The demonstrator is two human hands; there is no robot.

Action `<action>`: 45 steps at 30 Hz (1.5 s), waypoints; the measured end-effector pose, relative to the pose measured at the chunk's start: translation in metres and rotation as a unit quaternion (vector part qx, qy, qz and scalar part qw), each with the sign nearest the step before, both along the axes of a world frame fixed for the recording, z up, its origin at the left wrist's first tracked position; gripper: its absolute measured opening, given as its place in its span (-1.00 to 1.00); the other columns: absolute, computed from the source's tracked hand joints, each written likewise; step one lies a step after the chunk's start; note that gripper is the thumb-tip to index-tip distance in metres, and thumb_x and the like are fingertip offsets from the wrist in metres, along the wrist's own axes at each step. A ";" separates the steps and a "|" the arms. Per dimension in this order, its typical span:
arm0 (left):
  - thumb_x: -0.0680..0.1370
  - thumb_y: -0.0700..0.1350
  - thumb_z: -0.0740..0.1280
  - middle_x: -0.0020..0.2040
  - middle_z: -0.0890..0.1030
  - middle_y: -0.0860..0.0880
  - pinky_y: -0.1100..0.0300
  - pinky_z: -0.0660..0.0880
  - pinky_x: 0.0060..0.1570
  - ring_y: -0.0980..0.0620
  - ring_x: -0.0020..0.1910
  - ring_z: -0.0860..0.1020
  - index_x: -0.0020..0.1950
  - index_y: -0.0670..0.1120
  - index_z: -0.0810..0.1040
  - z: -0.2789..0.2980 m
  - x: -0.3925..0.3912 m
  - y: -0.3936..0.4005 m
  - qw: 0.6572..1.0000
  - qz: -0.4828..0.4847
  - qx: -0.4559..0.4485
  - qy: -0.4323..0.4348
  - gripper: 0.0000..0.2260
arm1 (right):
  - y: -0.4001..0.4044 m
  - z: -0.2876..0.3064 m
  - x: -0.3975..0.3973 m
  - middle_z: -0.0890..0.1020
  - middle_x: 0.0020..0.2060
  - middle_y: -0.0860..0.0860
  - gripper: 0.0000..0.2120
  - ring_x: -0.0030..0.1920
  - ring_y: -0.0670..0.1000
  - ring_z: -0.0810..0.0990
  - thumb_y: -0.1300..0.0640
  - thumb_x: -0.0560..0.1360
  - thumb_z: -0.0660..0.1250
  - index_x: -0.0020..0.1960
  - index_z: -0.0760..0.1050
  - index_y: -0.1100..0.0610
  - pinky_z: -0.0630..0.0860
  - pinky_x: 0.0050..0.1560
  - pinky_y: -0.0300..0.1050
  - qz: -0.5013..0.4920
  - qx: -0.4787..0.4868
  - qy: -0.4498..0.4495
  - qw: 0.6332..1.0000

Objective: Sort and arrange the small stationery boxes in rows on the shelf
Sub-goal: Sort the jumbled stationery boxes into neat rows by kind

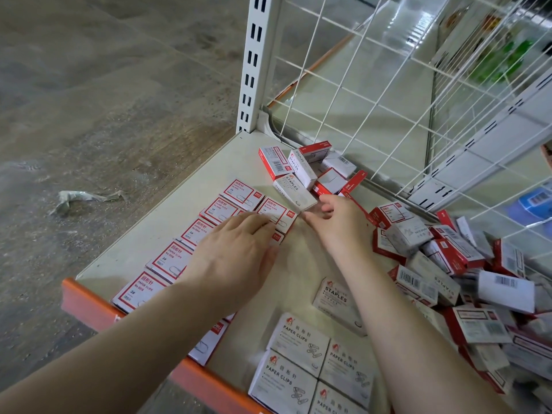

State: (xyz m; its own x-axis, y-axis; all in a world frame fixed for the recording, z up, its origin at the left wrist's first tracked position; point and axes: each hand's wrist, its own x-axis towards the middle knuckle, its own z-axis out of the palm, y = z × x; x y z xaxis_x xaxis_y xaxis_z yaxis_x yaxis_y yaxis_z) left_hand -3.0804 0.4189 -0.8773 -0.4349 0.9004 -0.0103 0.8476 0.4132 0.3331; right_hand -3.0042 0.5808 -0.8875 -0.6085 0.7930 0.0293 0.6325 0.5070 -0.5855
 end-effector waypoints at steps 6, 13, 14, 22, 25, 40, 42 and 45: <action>0.62 0.09 -0.05 0.42 0.26 0.16 0.26 0.20 0.31 0.12 0.40 0.21 0.43 0.07 0.26 0.005 -0.001 0.005 1.000 0.007 -0.010 -0.002 -0.60 | 0.004 -0.006 -0.004 0.53 -0.17 -0.03 -0.64 -0.05 0.03 0.55 0.07 0.40 0.46 0.13 0.56 0.22 0.33 -0.26 -0.18 -0.013 -0.006 0.017 1.000; 0.62 0.10 -0.06 0.38 0.29 0.16 0.24 0.26 0.25 0.11 0.36 0.25 0.40 0.08 0.30 0.005 -0.001 0.007 1.000 0.019 -0.012 0.003 -0.61 | 0.008 -0.015 -0.004 0.55 -0.25 0.01 -0.84 -0.21 0.02 0.51 0.09 0.41 0.41 -0.14 0.60 0.20 0.21 -0.46 -0.40 -0.001 0.016 0.021 1.000; 0.62 0.10 -0.06 0.39 0.29 0.16 0.24 0.25 0.26 0.12 0.37 0.25 0.40 0.08 0.29 0.006 0.000 0.007 1.000 0.018 -0.011 0.002 -0.61 | 0.009 -0.016 -0.003 0.57 -0.27 0.03 -0.84 -0.23 0.04 0.53 0.11 0.41 0.41 -0.16 0.59 0.22 0.23 -0.47 -0.39 -0.001 0.020 0.021 1.000; 0.61 0.06 0.02 0.44 0.25 0.13 0.24 0.20 0.30 0.09 0.40 0.21 0.42 0.05 0.27 0.008 0.010 0.005 0.998 0.043 0.021 -0.039 -0.62 | 0.007 -0.008 0.025 0.60 -0.32 0.05 -0.83 -0.22 0.10 0.56 0.15 0.38 0.43 -0.15 0.61 0.28 0.51 -0.16 0.03 -0.003 0.030 0.047 0.998; 0.61 0.03 0.07 0.41 0.29 0.09 0.21 0.22 0.30 0.07 0.37 0.25 0.43 0.04 0.27 0.012 0.019 0.002 0.997 0.045 0.042 -0.050 -0.62 | 0.007 -0.005 0.040 0.62 -0.30 0.07 -0.78 -0.25 0.10 0.57 0.08 0.37 0.46 -0.15 0.60 0.24 0.54 -0.20 0.06 -0.002 0.017 0.056 0.998; 0.58 -0.06 0.20 -0.08 0.49 0.10 0.17 0.55 -0.16 0.20 -0.18 0.49 0.18 -0.02 0.42 0.027 0.078 -0.018 0.929 0.164 0.142 -0.301 -0.81 | -0.042 0.035 0.123 0.56 -0.06 -0.14 -0.63 -0.09 -0.15 0.57 0.19 0.36 0.47 0.15 0.56 0.05 0.52 -0.04 -0.28 0.051 -0.005 0.084 0.995; 0.59 -0.07 0.19 -0.01 0.51 0.07 0.20 0.54 -0.18 0.19 -0.16 0.50 0.31 -0.07 0.38 0.026 0.080 -0.020 0.920 0.170 0.149 -0.319 -0.71 | -0.049 0.038 0.135 0.53 -0.03 -0.21 -0.58 -0.08 -0.21 0.55 0.19 0.35 0.47 0.18 0.53 0.00 0.50 -0.01 -0.35 0.079 0.007 0.074 0.994; 0.60 -0.07 0.18 -0.08 0.56 0.07 0.24 0.54 -0.36 0.17 -0.34 0.52 0.29 -0.04 0.42 0.025 0.083 -0.022 0.914 0.156 0.150 -0.344 -0.73 | -0.061 0.041 0.147 0.51 -0.02 -0.25 -0.56 -0.03 -0.24 0.53 0.22 0.35 0.45 0.20 0.52 0.00 0.47 0.00 -0.41 0.107 0.011 0.080 0.991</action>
State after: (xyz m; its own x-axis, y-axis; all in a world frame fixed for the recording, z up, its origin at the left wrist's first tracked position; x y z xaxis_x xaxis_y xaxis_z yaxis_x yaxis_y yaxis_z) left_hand -2.9977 0.3970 -0.8525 -0.6548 0.7405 -0.1512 0.2508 0.4016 0.8808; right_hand -2.8576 0.5200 -0.8464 -0.7484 0.6448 0.1551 0.4093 0.6331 -0.6570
